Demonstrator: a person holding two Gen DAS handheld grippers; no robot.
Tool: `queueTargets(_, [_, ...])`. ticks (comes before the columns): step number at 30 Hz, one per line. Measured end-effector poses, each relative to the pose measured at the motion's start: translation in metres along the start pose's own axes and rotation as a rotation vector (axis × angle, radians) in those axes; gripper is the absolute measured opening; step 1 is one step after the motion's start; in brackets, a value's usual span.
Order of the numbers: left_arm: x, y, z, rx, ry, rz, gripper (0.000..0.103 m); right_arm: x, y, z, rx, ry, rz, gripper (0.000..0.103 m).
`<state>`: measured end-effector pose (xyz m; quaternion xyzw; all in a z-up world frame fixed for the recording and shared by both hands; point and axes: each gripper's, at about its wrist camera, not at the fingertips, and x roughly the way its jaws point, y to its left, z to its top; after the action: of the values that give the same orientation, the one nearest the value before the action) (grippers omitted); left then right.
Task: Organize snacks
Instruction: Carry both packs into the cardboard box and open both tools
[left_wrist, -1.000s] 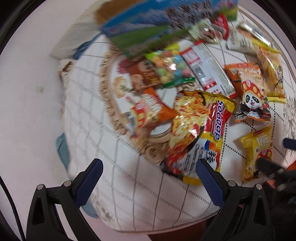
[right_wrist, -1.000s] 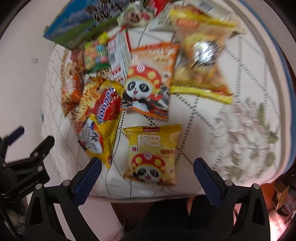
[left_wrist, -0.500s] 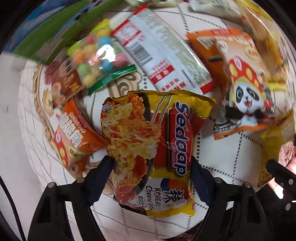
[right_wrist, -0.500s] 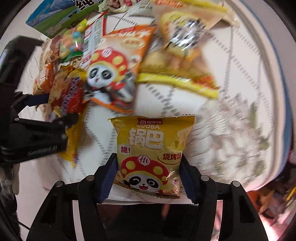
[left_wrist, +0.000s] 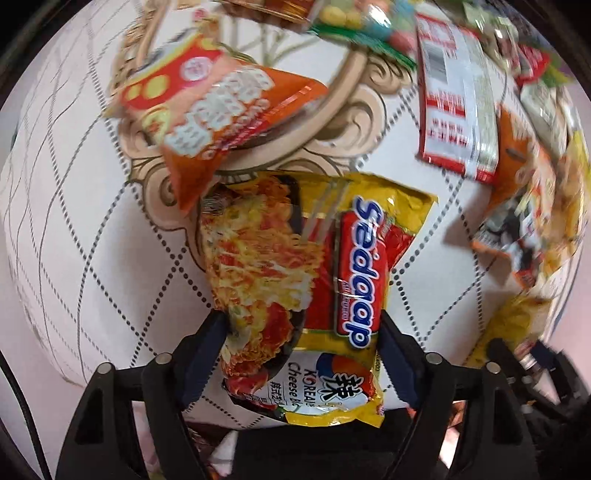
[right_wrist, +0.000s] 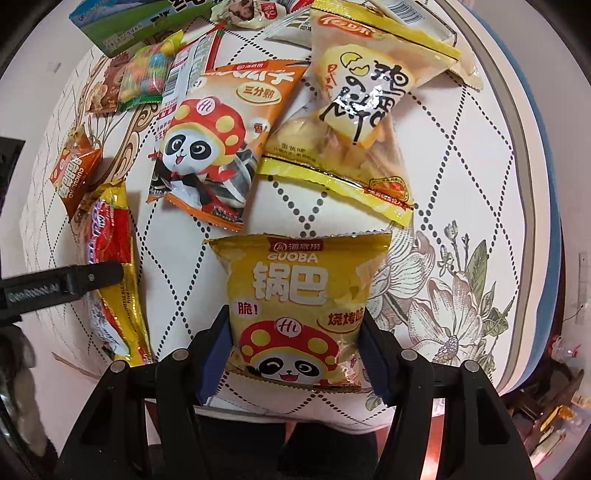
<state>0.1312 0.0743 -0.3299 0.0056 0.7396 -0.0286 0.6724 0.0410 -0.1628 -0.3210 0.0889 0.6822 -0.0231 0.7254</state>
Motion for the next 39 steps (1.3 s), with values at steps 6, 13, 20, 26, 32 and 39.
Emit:
queueTargets(6, [0.03, 0.003, -0.006, 0.082, -0.008, 0.019, 0.093, 0.003, -0.011, -0.002, 0.114, 0.013, 0.069, 0.069])
queueTargets(13, [0.016, 0.045, -0.032, -0.022, -0.044, -0.029, 0.085, 0.011, -0.012, 0.007, 0.138, -0.005, 0.027, 0.067])
queueTargets(20, [-0.003, 0.056, -0.076, 0.013, -0.08, -0.042, 0.085, 0.001, -0.005, -0.015, 0.132, -0.012, 0.021, 0.053])
queueTargets(26, [-0.04, 0.049, -0.093, 0.051, -0.119, -0.084, 0.085, -0.027, -0.003, -0.027, 0.142, -0.014, 0.109, 0.052])
queueTargets(32, [-0.1, 0.059, -0.076, 0.053, -0.216, -0.15, 0.085, -0.081, -0.003, -0.001, 0.1, -0.102, 0.206, 0.052])
queueTargets(39, [-0.224, 0.012, -0.001, 0.02, -0.356, -0.211, 0.085, -0.164, -0.027, 0.088, 0.036, -0.254, 0.296, 0.052])
